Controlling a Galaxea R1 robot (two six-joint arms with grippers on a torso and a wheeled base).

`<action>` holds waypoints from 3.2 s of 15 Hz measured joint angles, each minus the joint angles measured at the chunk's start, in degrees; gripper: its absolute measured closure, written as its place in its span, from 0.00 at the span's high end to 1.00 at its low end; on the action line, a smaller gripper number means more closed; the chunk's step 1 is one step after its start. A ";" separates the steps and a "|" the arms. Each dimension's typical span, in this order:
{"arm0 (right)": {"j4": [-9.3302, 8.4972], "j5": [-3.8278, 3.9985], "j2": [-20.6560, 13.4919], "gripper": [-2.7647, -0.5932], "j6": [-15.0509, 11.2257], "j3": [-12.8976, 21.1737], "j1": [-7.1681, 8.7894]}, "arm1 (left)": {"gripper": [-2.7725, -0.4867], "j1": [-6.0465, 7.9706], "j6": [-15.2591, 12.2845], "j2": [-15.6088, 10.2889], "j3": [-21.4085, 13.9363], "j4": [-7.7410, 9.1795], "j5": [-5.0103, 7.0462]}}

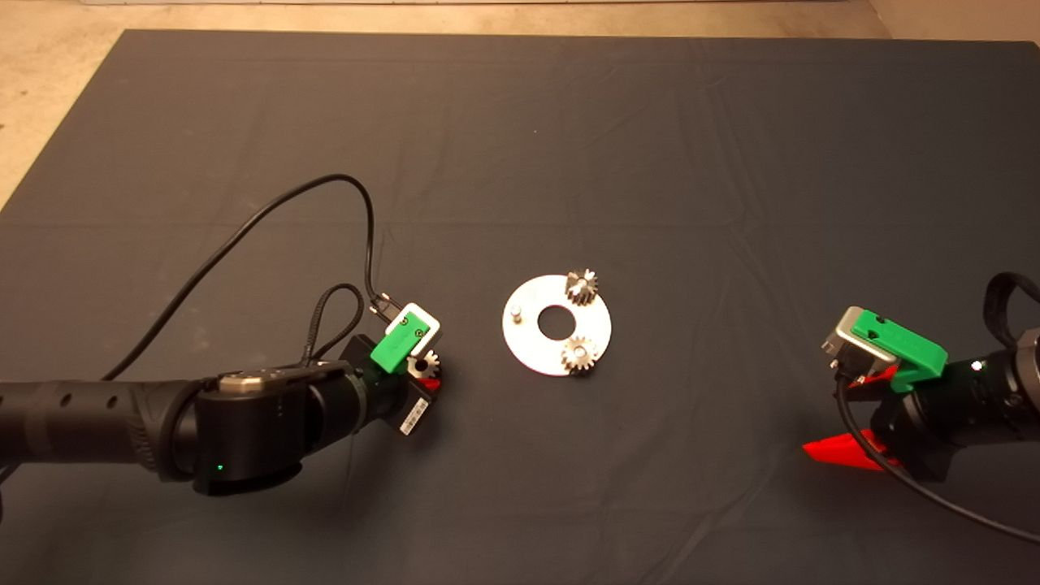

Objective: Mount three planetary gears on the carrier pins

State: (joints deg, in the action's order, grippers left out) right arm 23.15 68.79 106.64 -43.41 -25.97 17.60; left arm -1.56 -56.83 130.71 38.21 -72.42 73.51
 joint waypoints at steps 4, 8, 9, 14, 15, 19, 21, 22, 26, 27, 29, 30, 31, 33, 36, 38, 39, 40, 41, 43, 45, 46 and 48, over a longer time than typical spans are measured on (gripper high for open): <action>0.00 -0.08 0.00 0.68 0.02 0.00 -0.13 | 0.08 -0.33 1.32 -0.70 -3.20 0.09 1.24; 0.05 -0.05 0.00 0.68 0.02 0.04 -0.68 | 0.07 -0.23 1.93 -0.24 -5.66 0.17 3.64; 0.09 -0.05 0.02 0.68 0.02 0.04 -0.82 | 0.07 0.25 1.93 -0.21 -5.77 0.26 4.05; 0.11 -0.05 0.00 0.68 0.02 0.30 -0.82 | 0.07 3.21 2.14 2.10 -5.77 1.86 4.68; 0.13 -0.08 0.02 0.68 0.00 0.32 -0.79 | 0.07 4.64 2.15 2.76 -5.77 2.89 5.06; 0.16 -0.02 0.00 0.68 0.02 0.32 -0.79 | 0.07 7.31 2.27 5.23 -3.98 4.91 5.97; 0.16 -0.05 0.02 0.68 0.02 0.34 -0.79 | 0.07 7.67 3.81 6.68 -2.70 7.57 5.99; 0.16 -0.05 0.02 0.68 0.02 0.39 -0.79 | 0.07 7.84 4.77 7.85 -1.41 8.55 6.06; 0.17 0.03 -0.02 0.68 0.04 0.43 -0.79 | 0.07 8.45 5.88 11.29 2.04 9.85 5.96; 0.17 0.00 0.00 0.68 0.04 0.43 -0.79 | 0.07 8.90 5.95 11.64 2.64 9.93 5.99; 0.17 -0.11 0.02 0.68 0.06 0.43 -0.79 | 0.07 9.06 5.96 11.87 3.33 9.95 6.17; 0.19 -0.08 0.02 0.68 0.06 0.43 -0.79 | 0.07 9.08 5.96 11.90 3.33 10.15 6.28; 0.17 -0.05 0.00 0.68 0.06 0.43 -0.79 | 0.07 9.36 5.99 12.04 3.33 10.12 6.56; 0.20 -0.05 0.02 0.68 0.06 0.43 -0.79 | 0.06 10.32 6.18 12.31 3.33 10.12 6.61; 0.20 -0.02 0.02 0.68 0.06 0.43 -0.79 | 0.06 10.81 6.23 12.65 3.39 10.16 6.95; 0.18 0.02 0.00 0.68 0.06 0.45 -0.79 | 0.06 11.12 6.23 13.35 4.26 10.21 6.89; 0.20 0.00 0.02 0.68 0.06 0.45 -0.79 | 0.07 11.34 6.23 13.62 4.82 10.18 6.81; 0.20 0.04 0.02 0.68 0.06 0.45 -0.79 | 0.07 11.45 6.29 13.82 5.35 10.16 6.85; 0.17 0.00 0.02 0.68 0.06 0.45 -0.79 | 0.06 11.45 6.31 14.23 5.95 10.15 6.89; 0.20 0.00 0.02 0.68 0.06 0.48 -0.79 | 0.06 11.42 6.31 15.21 7.16 10.16 6.84; 0.20 0.03 0.02 0.68 0.06 0.48 -0.79 | 0.06 11.45 6.34 15.74 7.49 10.16 6.78; 0.20 0.03 0.02 0.68 0.06 0.48 -0.79 | 0.06 11.62 6.34 16.01 7.50 10.18 6.81; 0.20 0.00 0.02 0.68 0.06 0.50 -0.79 | 0.06 12.57 6.34 16.35 7.52 10.24 6.78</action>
State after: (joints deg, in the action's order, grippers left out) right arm 23.34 68.79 106.67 -43.35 -25.47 16.81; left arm 11.01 -50.49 147.06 45.73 -62.17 80.29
